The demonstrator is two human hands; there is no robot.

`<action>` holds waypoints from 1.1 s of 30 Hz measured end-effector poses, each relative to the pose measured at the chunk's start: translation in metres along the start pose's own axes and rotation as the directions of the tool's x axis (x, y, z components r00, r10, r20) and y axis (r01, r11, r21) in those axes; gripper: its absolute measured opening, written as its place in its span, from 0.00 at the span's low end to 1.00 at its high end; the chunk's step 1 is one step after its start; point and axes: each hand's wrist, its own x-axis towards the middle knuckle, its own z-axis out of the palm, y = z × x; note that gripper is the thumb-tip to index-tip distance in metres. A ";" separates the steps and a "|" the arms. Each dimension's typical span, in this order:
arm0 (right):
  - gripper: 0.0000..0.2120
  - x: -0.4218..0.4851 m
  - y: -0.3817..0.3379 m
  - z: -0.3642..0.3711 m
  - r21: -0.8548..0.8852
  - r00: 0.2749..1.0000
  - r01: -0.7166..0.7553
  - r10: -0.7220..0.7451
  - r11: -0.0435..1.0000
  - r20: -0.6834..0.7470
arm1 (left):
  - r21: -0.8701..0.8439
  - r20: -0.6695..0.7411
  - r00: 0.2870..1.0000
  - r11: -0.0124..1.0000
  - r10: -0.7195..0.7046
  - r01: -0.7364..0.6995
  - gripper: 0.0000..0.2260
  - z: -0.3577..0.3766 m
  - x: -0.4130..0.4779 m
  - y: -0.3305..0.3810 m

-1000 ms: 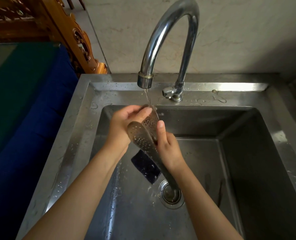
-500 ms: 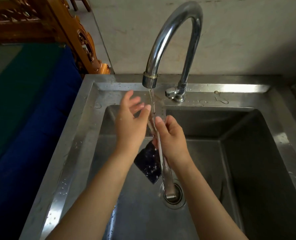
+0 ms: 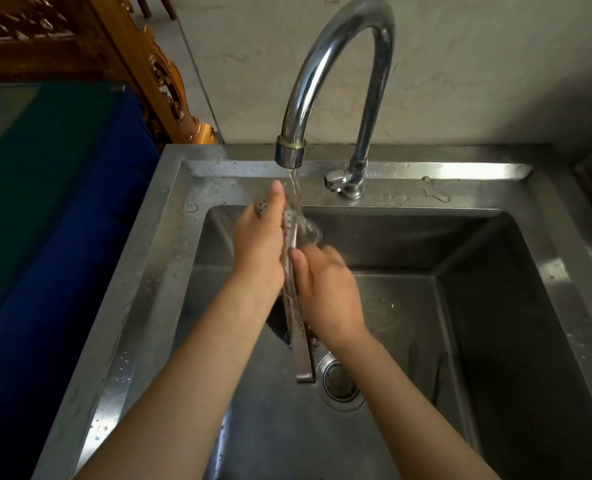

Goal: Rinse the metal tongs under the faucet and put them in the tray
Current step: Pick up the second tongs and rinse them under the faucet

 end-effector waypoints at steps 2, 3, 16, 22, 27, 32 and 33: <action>0.08 0.000 0.013 -0.004 -0.010 0.994 -0.058 0.057 0.998 -0.092 | 0.019 -0.017 1.000 1.000 0.014 -0.014 0.19 -0.005 0.003 0.003; 0.10 0.002 0.017 -0.007 0.072 0.984 -0.160 0.165 0.985 -0.067 | 0.009 -0.018 0.999 1.000 0.027 -0.027 0.23 -0.006 0.003 0.002; 0.25 -0.001 -0.007 0.008 0.696 0.907 -0.390 0.380 0.603 0.180 | -0.043 0.012 0.989 0.988 0.149 -0.148 0.21 -0.010 -0.038 0.012; 0.23 -0.007 -0.015 0.011 0.693 0.887 -0.424 0.423 0.583 0.187 | -0.122 0.034 0.971 0.966 0.235 -0.230 0.17 -0.021 -0.064 0.016; 0.25 -0.006 -0.019 0.014 0.714 0.883 -0.438 0.411 0.547 0.227 | -0.128 0.010 0.970 0.963 0.242 -0.239 0.15 -0.027 -0.061 0.017; 0.24 0.003 -0.018 0.013 0.701 0.887 -0.420 0.423 0.576 0.184 | -0.097 0.026 0.978 0.974 0.209 -0.205 0.16 -0.027 -0.051 0.017; 0.24 0.005 -0.018 0.012 0.694 0.891 -0.414 0.419 0.589 0.175 | -0.090 0.027 0.976 0.973 0.216 -0.213 0.16 -0.026 -0.049 0.017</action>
